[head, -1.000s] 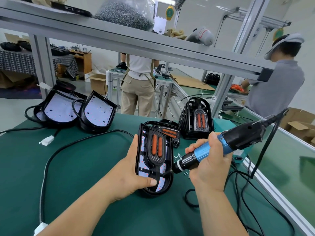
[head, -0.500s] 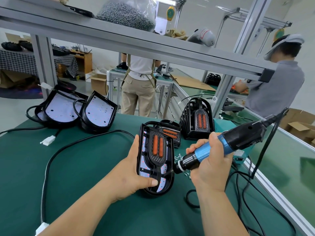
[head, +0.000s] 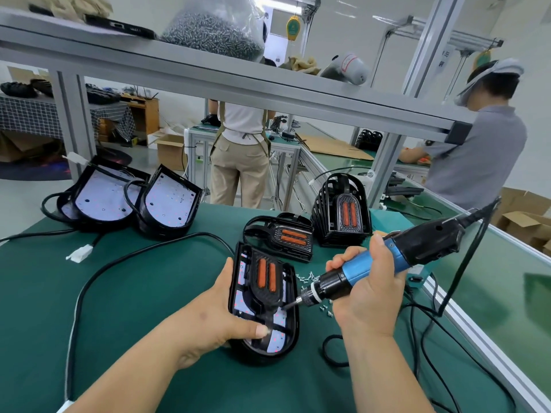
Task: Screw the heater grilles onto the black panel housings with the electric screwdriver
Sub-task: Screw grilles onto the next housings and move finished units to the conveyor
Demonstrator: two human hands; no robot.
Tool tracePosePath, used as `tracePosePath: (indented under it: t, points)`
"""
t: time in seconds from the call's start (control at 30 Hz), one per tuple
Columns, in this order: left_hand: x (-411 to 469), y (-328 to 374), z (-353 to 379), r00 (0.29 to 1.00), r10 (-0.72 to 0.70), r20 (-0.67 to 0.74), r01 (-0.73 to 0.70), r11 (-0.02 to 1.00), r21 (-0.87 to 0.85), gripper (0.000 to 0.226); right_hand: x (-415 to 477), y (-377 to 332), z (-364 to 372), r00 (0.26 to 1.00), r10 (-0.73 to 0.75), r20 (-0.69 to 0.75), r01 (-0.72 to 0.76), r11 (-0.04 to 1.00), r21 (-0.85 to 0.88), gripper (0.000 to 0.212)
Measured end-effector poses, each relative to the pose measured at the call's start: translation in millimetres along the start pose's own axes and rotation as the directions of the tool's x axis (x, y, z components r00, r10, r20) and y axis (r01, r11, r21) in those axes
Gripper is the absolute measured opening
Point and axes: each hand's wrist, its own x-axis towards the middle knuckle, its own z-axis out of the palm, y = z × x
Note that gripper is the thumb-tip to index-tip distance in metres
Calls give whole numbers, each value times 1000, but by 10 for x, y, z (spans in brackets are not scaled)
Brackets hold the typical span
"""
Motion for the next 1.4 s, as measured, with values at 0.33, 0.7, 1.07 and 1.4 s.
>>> tracePosePath:
  t: [0.33,0.7,1.07,1.4]
  points:
    - [-150,430,-37,940,-71,-333,301,632,714,88,221,-72,-199,952,230,-204,-187,960,208,30]
    - [1076,792,513,989,125,79,-127,440,889,36,353,-56,-350,873,402,-275,-345,909,236,26]
    - [1303,485,825,991,-115,72,-44,229,972,40,383,-28,-367,853,452,-261,-388,884,262,23]
    - [1241,474,822,1000,-25,-4,13,363,932,23,383,-21,-364,845,460,-273,-382,876,294,24]
